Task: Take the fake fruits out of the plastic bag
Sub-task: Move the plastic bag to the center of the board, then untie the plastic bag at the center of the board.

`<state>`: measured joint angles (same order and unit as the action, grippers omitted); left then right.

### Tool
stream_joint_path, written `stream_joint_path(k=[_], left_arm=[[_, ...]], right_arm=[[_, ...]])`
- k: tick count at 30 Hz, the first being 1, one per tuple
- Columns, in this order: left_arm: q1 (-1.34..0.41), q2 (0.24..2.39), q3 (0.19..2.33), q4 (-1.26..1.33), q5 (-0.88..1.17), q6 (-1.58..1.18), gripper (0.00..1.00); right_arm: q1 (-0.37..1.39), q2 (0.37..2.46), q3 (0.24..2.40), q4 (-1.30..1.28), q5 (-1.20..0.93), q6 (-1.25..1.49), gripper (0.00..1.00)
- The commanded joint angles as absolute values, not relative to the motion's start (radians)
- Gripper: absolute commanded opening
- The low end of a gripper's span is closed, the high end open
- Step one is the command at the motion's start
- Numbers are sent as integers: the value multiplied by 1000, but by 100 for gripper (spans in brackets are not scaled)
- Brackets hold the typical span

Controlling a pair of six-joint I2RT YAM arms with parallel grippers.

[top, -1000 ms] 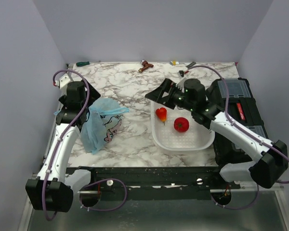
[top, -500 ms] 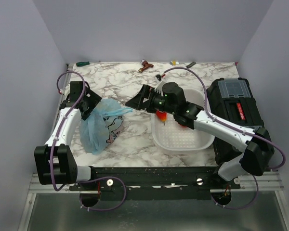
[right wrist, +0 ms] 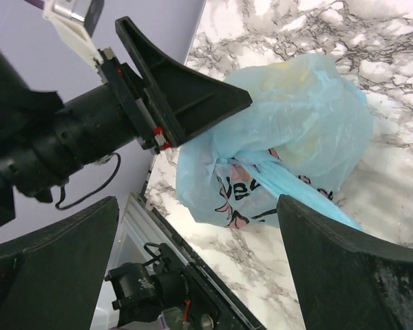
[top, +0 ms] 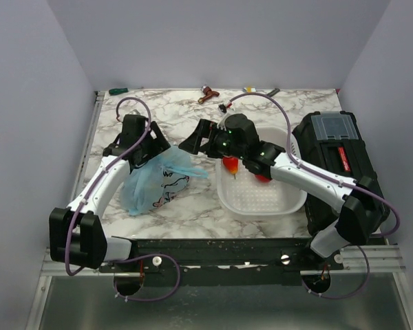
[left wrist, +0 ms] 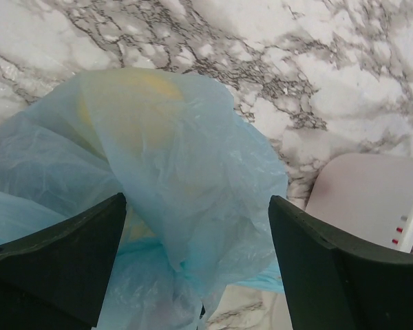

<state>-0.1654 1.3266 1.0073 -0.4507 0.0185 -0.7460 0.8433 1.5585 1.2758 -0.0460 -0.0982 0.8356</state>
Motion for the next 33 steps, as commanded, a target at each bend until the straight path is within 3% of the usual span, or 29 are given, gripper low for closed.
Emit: stream_joint_path(k=[1,8,15,19,27,30,33], left_arm=[[-270,1283,1020,-442,-102,-586,83],[-287,1148,956,-499,18,-585,83],[-290,956,880,-521,11,-361,89],[-294,993,872,-555,-140,-298,90],[-351,1144,899,-578,-124,-231,90],[-351,1146,898,-575,-120,-238,84],[-351,1133,882,-572,-131,-239,69]], right_arm=[[850,1550,1276,-85,-61,796,100],[850,1461,1197,-98,-7,766,100],[850,1409,1193,-132,53,734,100],[850,1383,1200,-145,56,745,100],[850,1372,1159,-91,7,801,100],[857,1391,1161,-68,-31,811,100],[866,1424,1201,-96,-29,804,100]])
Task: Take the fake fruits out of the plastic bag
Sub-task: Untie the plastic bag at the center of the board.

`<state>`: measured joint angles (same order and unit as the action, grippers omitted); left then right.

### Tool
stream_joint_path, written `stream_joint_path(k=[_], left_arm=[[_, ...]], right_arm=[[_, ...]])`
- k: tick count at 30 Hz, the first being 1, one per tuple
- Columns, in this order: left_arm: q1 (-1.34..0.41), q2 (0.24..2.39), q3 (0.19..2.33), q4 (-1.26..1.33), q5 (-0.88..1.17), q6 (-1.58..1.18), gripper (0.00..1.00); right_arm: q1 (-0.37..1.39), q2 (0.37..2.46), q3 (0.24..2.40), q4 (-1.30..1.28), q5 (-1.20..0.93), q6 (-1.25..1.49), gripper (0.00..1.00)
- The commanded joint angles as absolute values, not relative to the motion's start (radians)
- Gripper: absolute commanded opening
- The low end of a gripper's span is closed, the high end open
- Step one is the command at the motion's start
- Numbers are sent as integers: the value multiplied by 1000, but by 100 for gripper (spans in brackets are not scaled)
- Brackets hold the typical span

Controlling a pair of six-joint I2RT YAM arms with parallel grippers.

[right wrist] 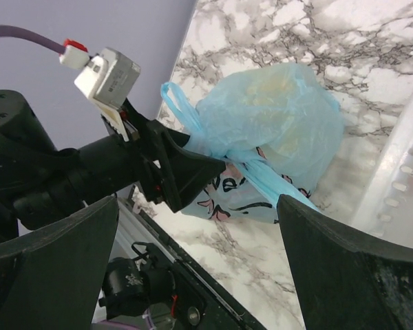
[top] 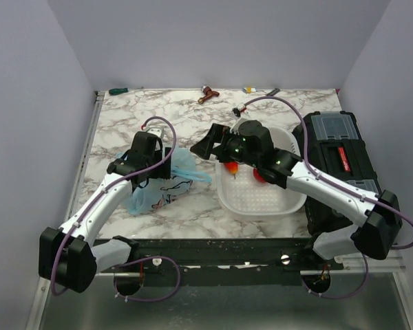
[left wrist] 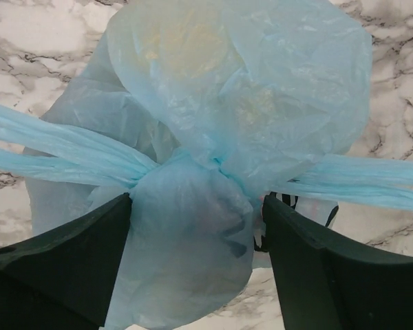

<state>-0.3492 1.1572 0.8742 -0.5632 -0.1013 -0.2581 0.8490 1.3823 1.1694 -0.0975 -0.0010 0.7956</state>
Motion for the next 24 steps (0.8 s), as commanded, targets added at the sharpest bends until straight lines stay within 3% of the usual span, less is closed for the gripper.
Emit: stream_joint_path(k=[1,5,9,15,24], left_arm=[[-351,1130,884,-572,-125,-238,63],[-351,1117,914,-592,-84,-219,35],[-351,1048,880,-569,-46,-205,16],[-351,978,862,-538,56,-190,2],[-360,965,854,-533,127,-178,0]], right_arm=[[867,1433,1208,-101,-29,800,100],[868,1456,1221,-106,-18,779,100],[868,1454,1210,-117,40,790,98],[868,1450,1177,-68,7,784,72],[924,1562,1236,23,-65,849,71]])
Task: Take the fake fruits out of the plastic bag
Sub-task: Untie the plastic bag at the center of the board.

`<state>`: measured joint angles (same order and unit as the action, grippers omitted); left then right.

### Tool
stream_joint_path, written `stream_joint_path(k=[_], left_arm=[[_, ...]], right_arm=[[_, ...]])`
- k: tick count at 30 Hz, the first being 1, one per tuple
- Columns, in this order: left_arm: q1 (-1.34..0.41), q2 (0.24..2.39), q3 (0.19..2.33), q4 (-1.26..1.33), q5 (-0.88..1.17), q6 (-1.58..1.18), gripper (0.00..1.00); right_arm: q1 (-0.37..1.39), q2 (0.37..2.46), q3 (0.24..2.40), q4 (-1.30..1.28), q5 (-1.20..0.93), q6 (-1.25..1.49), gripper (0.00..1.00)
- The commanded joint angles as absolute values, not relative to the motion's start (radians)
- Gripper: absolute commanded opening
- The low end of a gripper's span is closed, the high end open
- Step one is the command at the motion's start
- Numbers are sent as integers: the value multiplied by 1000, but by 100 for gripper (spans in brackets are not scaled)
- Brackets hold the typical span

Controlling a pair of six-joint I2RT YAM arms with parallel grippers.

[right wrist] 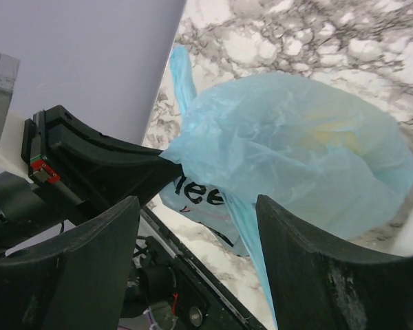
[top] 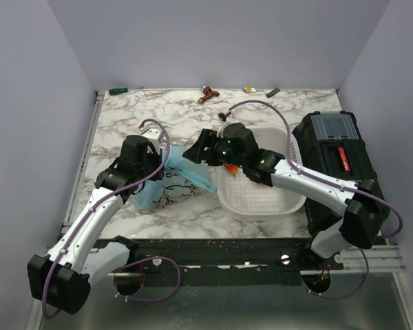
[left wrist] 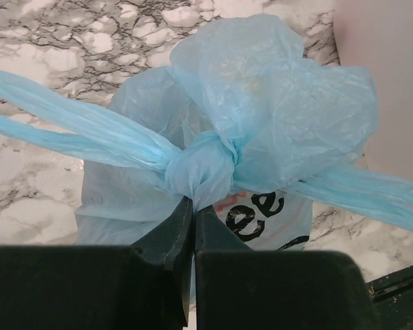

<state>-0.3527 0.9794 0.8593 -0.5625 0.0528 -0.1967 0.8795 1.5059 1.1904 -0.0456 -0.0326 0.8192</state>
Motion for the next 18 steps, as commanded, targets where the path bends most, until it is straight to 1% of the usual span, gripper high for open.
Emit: stream_joint_path(k=[1,3,6,10,13,16,18], left_arm=[[-361,963,852,-529,135,-175,0],[-362,960,851,-526,150,-173,0],[-363,954,849,-521,170,-172,0],[-375,948,842,-511,182,-169,0],[-377,948,848,-507,205,-168,0],[-377,938,846,-509,206,-167,0],[-377,926,842,-507,201,-167,0]], right_arm=[[929,1580,1248,14,-65,856,71],[943,1601,1263,3,-63,867,70],[972,1615,1248,21,-6,879,69],[1011,1648,1298,-87,171,896,70],[1016,1654,1300,-103,278,942,70],[1016,1662,1289,-62,294,981,68],[1016,1683,1282,-26,284,1025,64]])
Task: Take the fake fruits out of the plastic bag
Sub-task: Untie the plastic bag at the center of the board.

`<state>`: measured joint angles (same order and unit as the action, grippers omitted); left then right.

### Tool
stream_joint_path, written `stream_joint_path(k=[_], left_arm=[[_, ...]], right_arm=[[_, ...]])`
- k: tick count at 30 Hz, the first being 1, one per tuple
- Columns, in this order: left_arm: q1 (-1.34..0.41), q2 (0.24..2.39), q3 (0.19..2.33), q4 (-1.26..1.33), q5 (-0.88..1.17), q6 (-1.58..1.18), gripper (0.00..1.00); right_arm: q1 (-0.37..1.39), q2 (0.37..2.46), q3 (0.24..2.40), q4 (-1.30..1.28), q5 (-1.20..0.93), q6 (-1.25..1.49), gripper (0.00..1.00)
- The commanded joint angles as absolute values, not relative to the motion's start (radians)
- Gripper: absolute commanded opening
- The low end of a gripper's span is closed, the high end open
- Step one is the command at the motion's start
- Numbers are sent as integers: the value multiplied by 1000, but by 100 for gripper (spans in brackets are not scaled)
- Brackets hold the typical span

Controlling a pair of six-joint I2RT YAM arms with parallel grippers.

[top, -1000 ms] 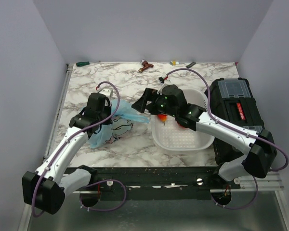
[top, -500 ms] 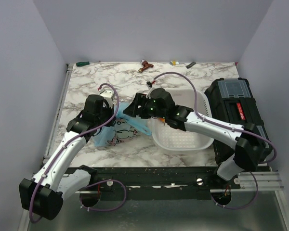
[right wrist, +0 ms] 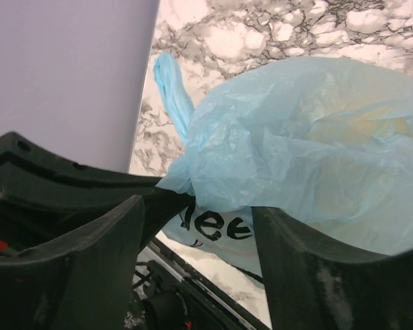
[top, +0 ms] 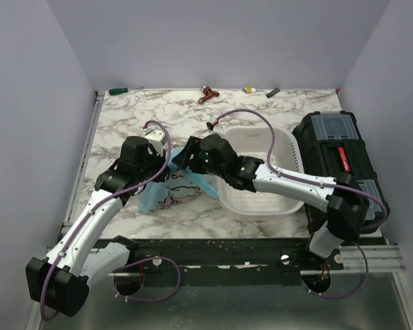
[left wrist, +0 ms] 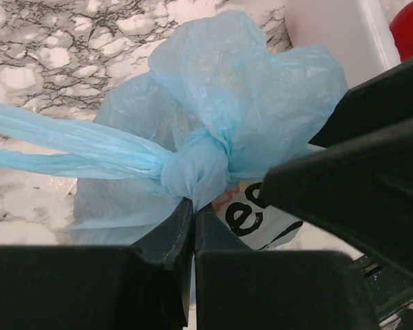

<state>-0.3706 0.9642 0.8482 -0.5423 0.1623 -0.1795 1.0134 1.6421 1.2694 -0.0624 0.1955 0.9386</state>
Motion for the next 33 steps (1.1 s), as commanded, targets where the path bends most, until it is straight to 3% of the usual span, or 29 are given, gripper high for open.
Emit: stream_joint_path(k=[1,2,10,18,21,27,33], left_arm=[[-378,921,836,-501,200,-169,0],[-380,917,830,-496,201,-170,0],[-389,929,847,-513,185,-169,0],[-390,921,859,-535,57,-189,0],[-390,901,865,-549,-68,-213,0],[-390,802,845,-556,-335,-280,0],[-384,695,812,-517,-451,-314,0]], right_arm=[[1016,1699,1287,-21,281,1051,60],[1016,1714,1296,-17,270,1067,55],[1015,1755,1325,-39,299,1074,45],[1015,1666,1224,-10,378,1068,12],[1005,1656,1226,-10,377,1038,4],[973,1629,1173,77,281,1017,1],[939,1614,1146,94,208,976,1]])
